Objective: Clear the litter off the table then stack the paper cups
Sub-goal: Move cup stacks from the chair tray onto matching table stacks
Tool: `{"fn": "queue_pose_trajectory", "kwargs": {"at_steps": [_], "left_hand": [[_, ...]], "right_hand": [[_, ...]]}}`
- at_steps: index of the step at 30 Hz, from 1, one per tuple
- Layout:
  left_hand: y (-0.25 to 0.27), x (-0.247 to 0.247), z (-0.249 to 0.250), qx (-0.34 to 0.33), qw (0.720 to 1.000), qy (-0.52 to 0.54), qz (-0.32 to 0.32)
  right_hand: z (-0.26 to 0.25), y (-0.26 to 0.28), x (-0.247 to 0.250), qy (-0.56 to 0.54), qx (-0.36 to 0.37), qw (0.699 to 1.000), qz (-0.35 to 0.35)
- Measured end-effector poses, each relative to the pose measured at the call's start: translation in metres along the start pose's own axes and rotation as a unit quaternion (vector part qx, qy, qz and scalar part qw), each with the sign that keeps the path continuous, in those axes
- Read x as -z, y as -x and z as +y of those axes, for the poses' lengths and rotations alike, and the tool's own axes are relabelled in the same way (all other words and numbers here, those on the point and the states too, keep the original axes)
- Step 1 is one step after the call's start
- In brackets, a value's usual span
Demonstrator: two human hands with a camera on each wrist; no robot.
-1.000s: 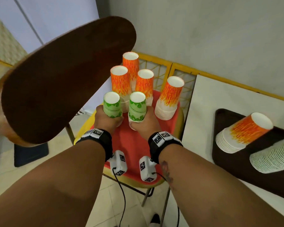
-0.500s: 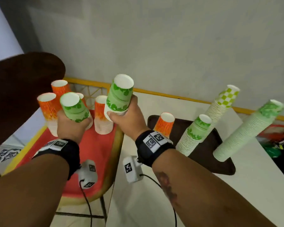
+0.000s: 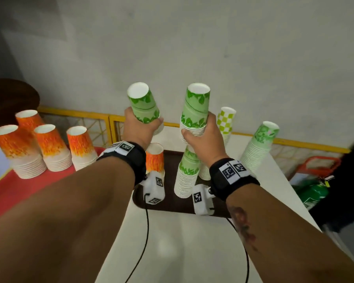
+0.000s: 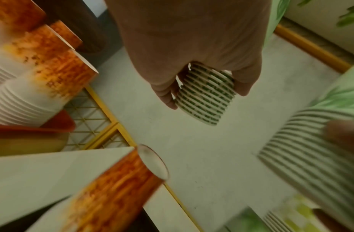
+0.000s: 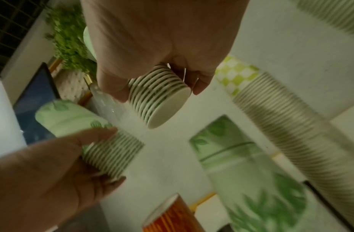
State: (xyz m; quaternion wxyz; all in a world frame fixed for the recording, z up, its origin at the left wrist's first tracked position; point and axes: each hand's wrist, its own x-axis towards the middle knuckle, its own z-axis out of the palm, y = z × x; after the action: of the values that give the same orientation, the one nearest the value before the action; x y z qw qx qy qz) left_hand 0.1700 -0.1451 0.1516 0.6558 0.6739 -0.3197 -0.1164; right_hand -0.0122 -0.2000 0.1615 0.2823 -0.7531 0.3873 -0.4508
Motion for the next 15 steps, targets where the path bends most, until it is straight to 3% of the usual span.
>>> {"fn": "queue_pose_trajectory", "kwargs": {"at_steps": [9,15], "left_hand": [[0.022,-0.035,0.013,0.002,0.999,0.03,-0.019],[0.024,-0.038,0.038,-0.041,0.995,0.075,-0.047]], "right_hand": [[0.071,0.028,-0.011,0.031,-0.108,0.985,-0.132],[0.099,0.056,-0.008,0.03,-0.142,0.973,-0.178]]}}
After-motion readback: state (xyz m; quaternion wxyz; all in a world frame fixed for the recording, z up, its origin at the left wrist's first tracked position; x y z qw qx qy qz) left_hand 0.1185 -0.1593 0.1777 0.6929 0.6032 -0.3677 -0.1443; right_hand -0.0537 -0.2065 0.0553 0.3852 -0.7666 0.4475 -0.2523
